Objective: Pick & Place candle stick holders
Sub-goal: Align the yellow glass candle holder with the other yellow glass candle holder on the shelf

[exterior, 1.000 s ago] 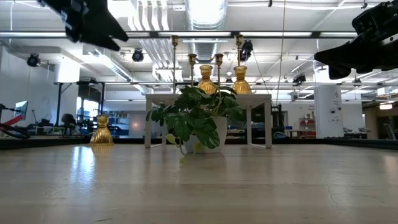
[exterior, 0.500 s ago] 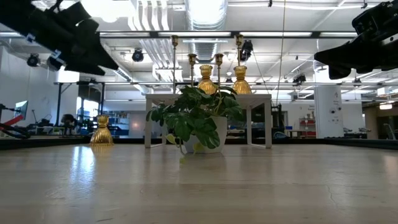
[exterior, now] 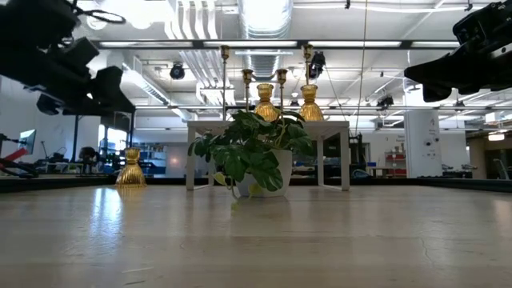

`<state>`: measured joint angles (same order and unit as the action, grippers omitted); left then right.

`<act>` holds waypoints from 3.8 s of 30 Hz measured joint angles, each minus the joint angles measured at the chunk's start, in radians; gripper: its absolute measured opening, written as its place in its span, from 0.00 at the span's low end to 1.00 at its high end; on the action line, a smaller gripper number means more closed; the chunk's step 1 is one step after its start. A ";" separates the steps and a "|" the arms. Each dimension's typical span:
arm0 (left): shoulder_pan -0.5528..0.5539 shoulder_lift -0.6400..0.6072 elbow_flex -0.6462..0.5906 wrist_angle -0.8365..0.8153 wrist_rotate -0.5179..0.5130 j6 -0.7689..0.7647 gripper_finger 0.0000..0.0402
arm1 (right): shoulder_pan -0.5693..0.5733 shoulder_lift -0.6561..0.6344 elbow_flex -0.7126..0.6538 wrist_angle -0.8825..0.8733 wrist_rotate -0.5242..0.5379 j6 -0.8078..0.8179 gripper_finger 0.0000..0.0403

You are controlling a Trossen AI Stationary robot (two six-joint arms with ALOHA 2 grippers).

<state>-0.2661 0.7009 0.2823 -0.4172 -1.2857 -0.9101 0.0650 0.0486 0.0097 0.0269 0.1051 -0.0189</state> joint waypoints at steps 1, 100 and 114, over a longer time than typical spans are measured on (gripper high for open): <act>0.015 0.002 -0.010 0.002 0.000 -0.011 0.82 | 0.000 0.000 0.000 0.000 0.000 0.000 0.02; 0.874 0.906 -0.137 1.449 0.516 0.645 0.66 | 0.000 0.000 0.000 0.000 0.000 0.000 0.02; 0.880 0.903 -0.134 1.482 0.498 0.639 0.33 | 0.000 0.000 0.000 0.000 0.000 0.000 0.02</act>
<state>0.6144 1.6035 0.1482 1.0645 -0.7876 -0.2710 0.0650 0.0486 0.0097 0.0265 0.1051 -0.0189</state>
